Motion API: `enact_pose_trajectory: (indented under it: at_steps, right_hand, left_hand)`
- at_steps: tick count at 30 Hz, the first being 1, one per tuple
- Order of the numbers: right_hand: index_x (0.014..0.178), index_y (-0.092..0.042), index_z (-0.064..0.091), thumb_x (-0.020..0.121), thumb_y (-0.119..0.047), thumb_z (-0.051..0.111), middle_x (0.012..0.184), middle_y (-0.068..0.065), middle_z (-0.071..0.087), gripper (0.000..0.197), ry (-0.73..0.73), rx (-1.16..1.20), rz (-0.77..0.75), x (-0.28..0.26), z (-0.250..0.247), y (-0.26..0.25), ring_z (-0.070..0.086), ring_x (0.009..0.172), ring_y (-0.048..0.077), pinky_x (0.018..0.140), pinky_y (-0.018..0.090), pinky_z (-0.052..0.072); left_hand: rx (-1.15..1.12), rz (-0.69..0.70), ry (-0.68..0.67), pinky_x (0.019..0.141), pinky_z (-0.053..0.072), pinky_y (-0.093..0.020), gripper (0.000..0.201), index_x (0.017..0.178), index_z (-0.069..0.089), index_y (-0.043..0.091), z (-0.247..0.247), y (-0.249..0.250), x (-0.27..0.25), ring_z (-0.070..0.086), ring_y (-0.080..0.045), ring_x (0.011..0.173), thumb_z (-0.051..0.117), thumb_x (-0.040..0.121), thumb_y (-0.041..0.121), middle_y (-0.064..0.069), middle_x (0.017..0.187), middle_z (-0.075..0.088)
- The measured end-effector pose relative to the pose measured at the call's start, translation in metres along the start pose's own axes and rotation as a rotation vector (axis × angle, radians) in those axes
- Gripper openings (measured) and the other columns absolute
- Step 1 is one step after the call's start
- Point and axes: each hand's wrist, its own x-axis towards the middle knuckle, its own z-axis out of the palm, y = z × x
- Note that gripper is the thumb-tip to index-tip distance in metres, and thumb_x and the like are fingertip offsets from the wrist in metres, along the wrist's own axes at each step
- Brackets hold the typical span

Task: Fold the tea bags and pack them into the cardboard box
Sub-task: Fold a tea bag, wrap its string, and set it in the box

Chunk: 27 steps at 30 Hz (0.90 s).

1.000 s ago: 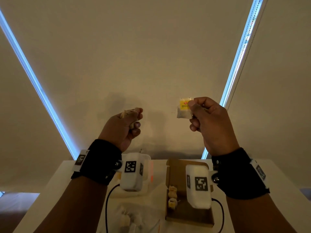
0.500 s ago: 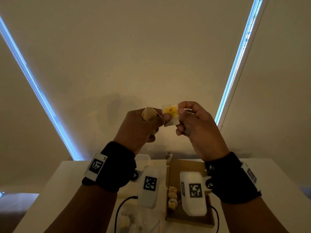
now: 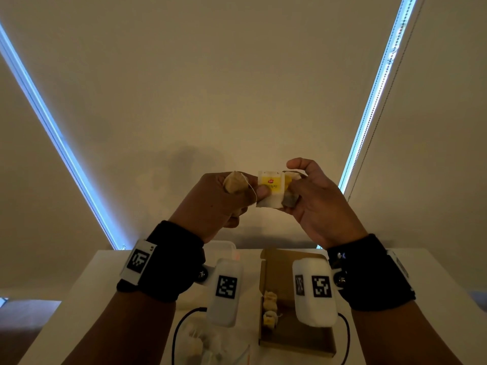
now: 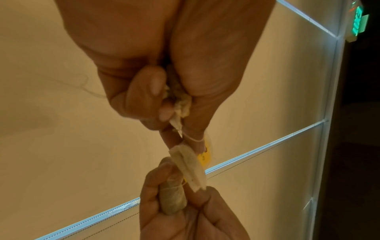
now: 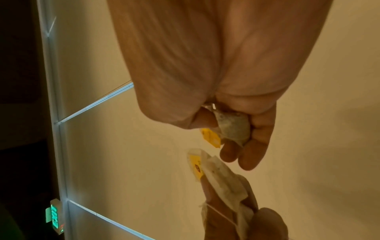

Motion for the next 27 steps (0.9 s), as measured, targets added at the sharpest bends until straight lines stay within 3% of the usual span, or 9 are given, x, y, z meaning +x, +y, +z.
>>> enact_pose_trajectory:
  at_steps: [2,5,7,15,18,19,21,23,27]
  right_hand:
    - [0.114,-0.024,0.052,0.103,-0.001,0.042,0.108,0.012,0.063,0.028,0.005,-0.041,0.001,0.001,0.0,0.001,0.066,0.099,0.03,0.082,0.04,0.059]
    - [0.115,-0.022,0.051,0.102,-0.005,0.047,0.087,-0.001,0.072,0.021,-0.02,-0.065,-0.006,0.0,0.0,0.0,0.067,0.088,0.023,0.08,0.038,0.058]
    - [0.115,-0.021,0.051,0.101,-0.006,0.05,0.084,-0.005,0.073,0.02,-0.028,-0.085,-0.021,0.0,0.001,0.0,0.069,0.084,0.019,0.082,0.041,0.058]
    - [0.112,-0.012,0.057,0.097,-0.001,0.057,0.1,0.011,0.072,0.019,-0.022,0.017,-0.006,-0.004,0.004,-0.003,0.07,0.094,0.028,0.083,0.046,0.061]
    - [0.113,-0.011,0.059,0.098,-0.008,0.056,0.115,0.021,0.067,0.016,0.011,0.06,0.002,-0.006,0.003,-0.002,0.066,0.107,0.037,0.091,0.05,0.058]
    - [0.112,-0.012,0.061,0.096,-0.018,0.059,0.115,0.018,0.068,0.017,0.015,0.063,-0.005,-0.006,0.002,-0.003,0.066,0.11,0.036,0.095,0.051,0.056]
    - [0.109,-0.015,0.063,0.081,-0.041,0.067,0.105,0.004,0.074,0.039,0.001,-0.019,-0.036,-0.007,0.002,-0.005,0.069,0.108,0.027,0.099,0.048,0.055]
    - [0.109,-0.014,0.063,0.071,-0.047,0.071,0.102,0.004,0.076,0.051,-0.014,-0.191,-0.084,-0.006,0.003,-0.005,0.072,0.101,0.024,0.097,0.045,0.056]
    - [0.096,-0.019,0.066,0.083,-0.045,0.075,0.096,0.015,0.074,0.031,0.051,-0.331,-0.165,-0.004,0.003,-0.002,0.069,0.097,0.04,0.096,0.061,0.053]
  left_hand:
    - [0.024,0.015,0.001,0.046,0.031,-0.024,0.009,0.097,0.077,0.016,0.001,0.002,0.0,0.035,-0.015,0.052,0.076,0.089,0.019,-0.008,0.067,0.05]
    - [0.067,0.058,0.028,0.045,0.032,-0.022,0.018,0.104,0.076,0.017,0.003,0.002,0.002,0.036,-0.014,0.05,0.079,0.087,0.018,-0.003,0.064,0.058]
    - [0.114,0.085,0.064,0.044,0.033,-0.021,0.02,0.105,0.077,0.017,0.005,0.001,0.004,0.037,-0.013,0.047,0.079,0.086,0.022,0.0,0.059,0.056]
    - [0.138,0.129,0.156,0.043,0.035,-0.021,0.01,0.093,0.08,0.018,0.012,-0.005,0.007,0.038,-0.009,0.045,0.078,0.088,0.026,0.003,0.053,0.052]
    - [0.1,0.113,0.178,0.043,0.033,-0.022,0.008,0.09,0.08,0.017,0.012,-0.004,0.009,0.036,-0.011,0.046,0.078,0.087,0.024,0.001,0.053,0.049]
    - [0.085,0.102,0.19,0.043,0.033,-0.022,0.006,0.089,0.08,0.016,0.011,-0.004,0.01,0.035,-0.012,0.046,0.077,0.088,0.022,0.001,0.053,0.047]
    - [0.053,0.083,0.196,0.044,0.031,-0.022,0.005,0.088,0.08,0.014,0.01,-0.005,0.012,0.031,-0.013,0.047,0.075,0.089,0.017,0.002,0.052,0.043]
    - [0.018,0.079,0.178,0.045,0.028,-0.022,0.006,0.086,0.079,0.012,0.01,-0.004,0.013,0.027,-0.015,0.049,0.075,0.089,0.014,-0.001,0.054,0.039]
    - [-0.035,0.044,0.134,0.046,0.027,-0.023,0.008,0.092,0.078,0.008,0.013,-0.005,0.013,0.028,-0.016,0.053,0.074,0.091,0.015,-0.004,0.061,0.039]
